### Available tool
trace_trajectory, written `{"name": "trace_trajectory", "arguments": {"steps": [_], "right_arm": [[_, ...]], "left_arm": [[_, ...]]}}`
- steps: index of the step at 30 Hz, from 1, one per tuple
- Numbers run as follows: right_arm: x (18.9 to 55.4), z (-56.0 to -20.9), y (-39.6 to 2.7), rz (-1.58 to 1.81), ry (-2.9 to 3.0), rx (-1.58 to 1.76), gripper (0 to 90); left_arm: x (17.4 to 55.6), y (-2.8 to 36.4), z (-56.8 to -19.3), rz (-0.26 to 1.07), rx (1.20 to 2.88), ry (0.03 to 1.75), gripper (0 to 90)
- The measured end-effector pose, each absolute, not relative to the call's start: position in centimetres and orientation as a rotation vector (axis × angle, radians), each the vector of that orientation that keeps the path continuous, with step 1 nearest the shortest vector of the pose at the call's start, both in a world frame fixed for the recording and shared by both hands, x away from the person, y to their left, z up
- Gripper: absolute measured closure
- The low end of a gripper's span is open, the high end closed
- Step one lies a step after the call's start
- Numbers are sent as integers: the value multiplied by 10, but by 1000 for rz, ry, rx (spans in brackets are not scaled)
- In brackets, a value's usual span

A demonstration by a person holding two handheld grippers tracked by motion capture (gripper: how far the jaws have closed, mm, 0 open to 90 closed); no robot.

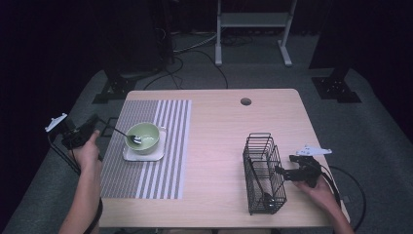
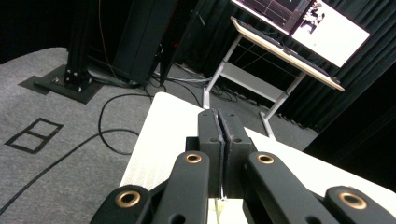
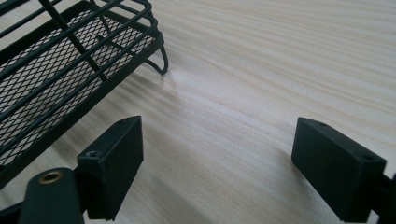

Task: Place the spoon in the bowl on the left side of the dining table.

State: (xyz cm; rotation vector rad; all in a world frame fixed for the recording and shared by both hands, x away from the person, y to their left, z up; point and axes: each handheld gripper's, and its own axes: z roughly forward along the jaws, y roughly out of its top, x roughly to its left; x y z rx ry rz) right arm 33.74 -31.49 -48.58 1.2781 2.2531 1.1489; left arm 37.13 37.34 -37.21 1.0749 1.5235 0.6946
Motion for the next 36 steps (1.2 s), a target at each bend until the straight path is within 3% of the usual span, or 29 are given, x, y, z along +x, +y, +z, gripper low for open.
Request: {"name": "trace_trajectory", "arguments": {"steps": [36], "right_arm": [[338, -486, -315, 1158, 2253, 1280, 157]], "left_arm": [[378, 365, -394, 658, 1101, 1553, 871]]}}
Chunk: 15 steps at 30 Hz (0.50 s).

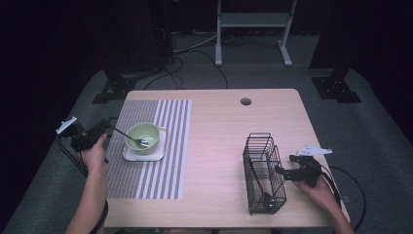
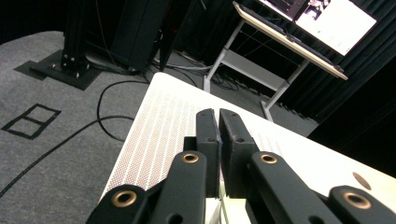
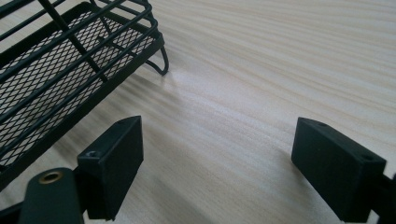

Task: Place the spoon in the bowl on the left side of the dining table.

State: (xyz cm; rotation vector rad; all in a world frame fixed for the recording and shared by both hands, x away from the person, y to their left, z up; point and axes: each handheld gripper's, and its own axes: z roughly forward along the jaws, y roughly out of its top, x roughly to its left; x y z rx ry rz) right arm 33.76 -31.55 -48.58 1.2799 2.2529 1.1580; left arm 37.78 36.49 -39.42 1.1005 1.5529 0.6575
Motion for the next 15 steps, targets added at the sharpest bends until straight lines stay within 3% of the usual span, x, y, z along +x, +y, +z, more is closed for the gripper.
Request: {"name": "trace_trajectory", "arguments": {"steps": [15], "right_arm": [[338, -486, -317, 1174, 2251, 1290, 157]], "left_arm": [[379, 364, -406, 627, 1135, 1570, 847]]}}
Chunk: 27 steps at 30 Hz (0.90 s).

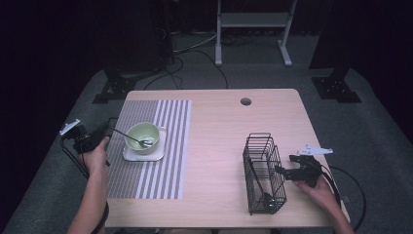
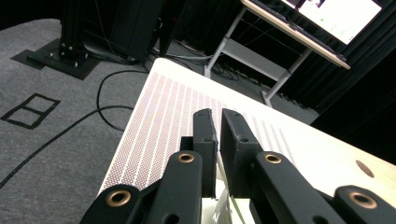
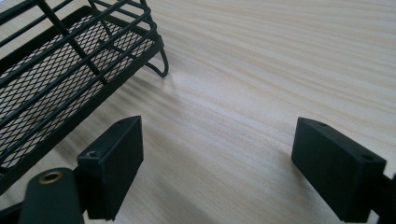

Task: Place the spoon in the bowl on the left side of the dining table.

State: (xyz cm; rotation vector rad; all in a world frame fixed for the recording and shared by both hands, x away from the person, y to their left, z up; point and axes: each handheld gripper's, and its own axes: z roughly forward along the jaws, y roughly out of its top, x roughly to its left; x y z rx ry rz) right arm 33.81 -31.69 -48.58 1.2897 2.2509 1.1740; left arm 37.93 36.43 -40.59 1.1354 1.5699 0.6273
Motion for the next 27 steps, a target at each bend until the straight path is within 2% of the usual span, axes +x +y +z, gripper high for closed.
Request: {"name": "trace_trajectory", "arguments": {"steps": [11, 27], "right_arm": [[338, -486, -316, 1163, 2252, 1291, 157], [337, -486, -314, 1137, 2244, 1283, 157]], "left_arm": [[377, 369, -410, 627, 1146, 1579, 810], [361, 377, -413, 614, 1157, 1580, 661]]}}
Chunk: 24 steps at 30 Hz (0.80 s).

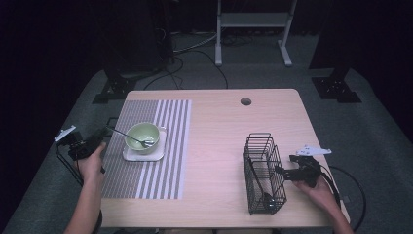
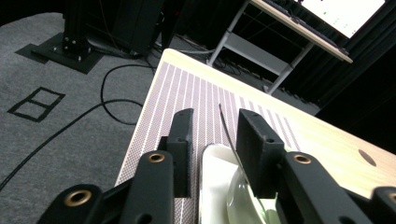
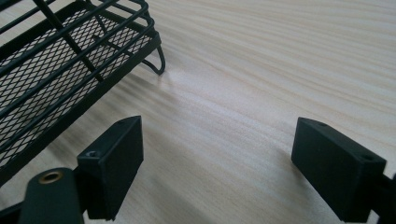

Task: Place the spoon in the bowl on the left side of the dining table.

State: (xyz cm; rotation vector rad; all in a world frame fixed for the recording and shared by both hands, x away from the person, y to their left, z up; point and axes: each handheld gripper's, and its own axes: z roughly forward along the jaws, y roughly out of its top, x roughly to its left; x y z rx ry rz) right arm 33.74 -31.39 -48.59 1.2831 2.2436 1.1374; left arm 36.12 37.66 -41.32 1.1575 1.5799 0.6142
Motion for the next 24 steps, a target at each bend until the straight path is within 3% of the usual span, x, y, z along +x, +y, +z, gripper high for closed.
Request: {"name": "trace_trajectory", "arguments": {"steps": [24], "right_arm": [[337, -486, -315, 1141, 2232, 1291, 158]], "left_arm": [[341, 360, -421, 604, 1269, 1510, 438]]}}
